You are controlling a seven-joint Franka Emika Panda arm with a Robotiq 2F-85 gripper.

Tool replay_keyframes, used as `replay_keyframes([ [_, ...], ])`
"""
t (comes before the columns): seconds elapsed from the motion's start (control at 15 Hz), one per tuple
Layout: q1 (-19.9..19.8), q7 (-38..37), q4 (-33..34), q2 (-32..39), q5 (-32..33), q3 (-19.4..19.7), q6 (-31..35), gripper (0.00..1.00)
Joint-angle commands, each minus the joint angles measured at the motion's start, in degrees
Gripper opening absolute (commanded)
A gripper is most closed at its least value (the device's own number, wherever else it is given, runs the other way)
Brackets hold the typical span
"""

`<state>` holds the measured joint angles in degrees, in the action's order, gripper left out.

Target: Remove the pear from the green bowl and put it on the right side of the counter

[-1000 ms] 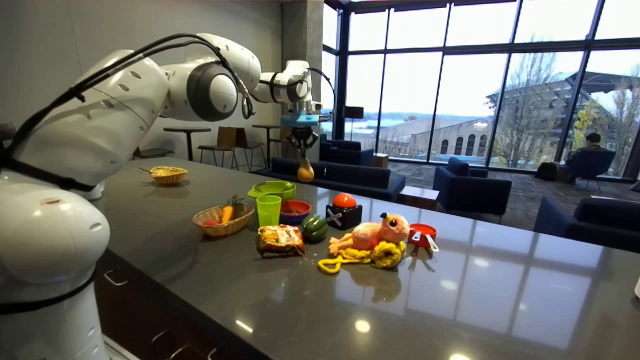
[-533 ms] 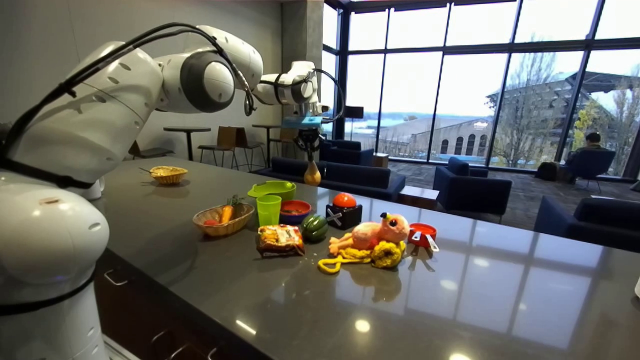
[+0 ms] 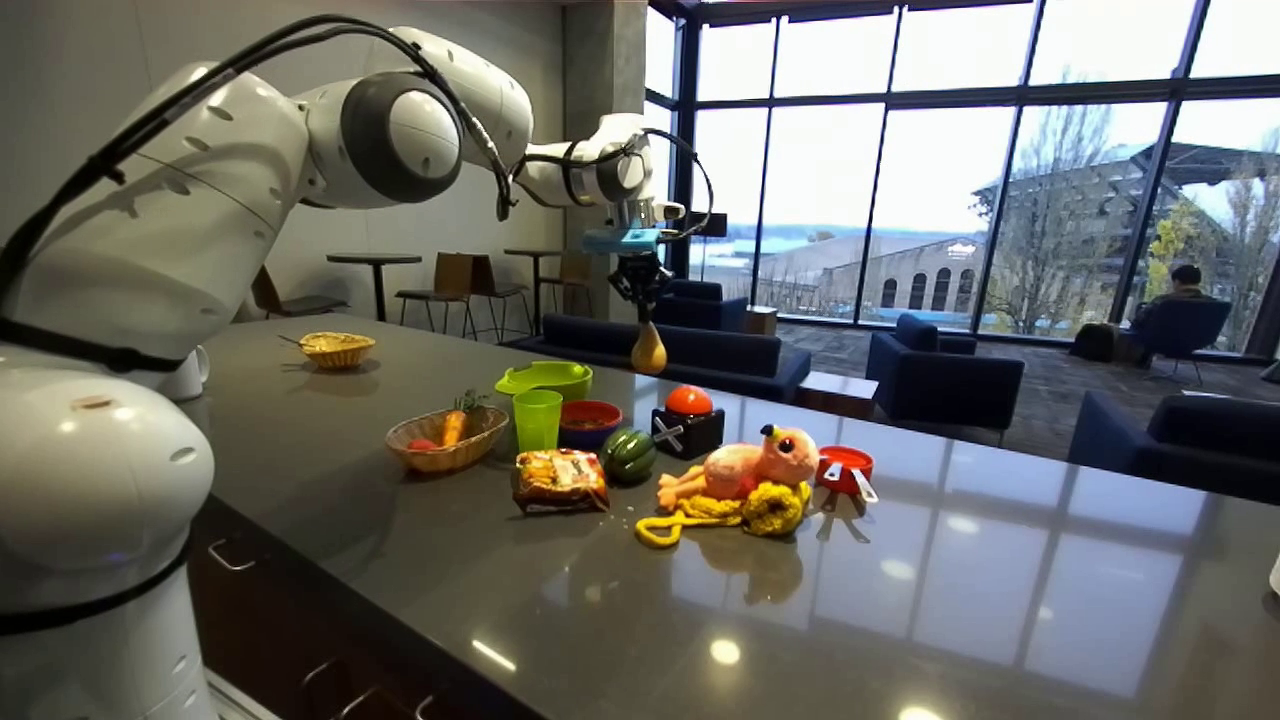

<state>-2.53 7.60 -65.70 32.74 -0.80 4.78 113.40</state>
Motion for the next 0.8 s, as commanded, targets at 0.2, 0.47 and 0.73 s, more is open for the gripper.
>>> replay_keyframes([
  [0.2,-0.9,-3.9,-6.0,-5.0,0.5,2.7,2.5,0.02],
  [0.47,-1.4,-5.8,-7.1,-6.2,0.4,4.3,2.8,0.02],
  [0.73,-1.3,-7.8,-9.3,-7.8,0.7,5.7,2.8,0.02],
])
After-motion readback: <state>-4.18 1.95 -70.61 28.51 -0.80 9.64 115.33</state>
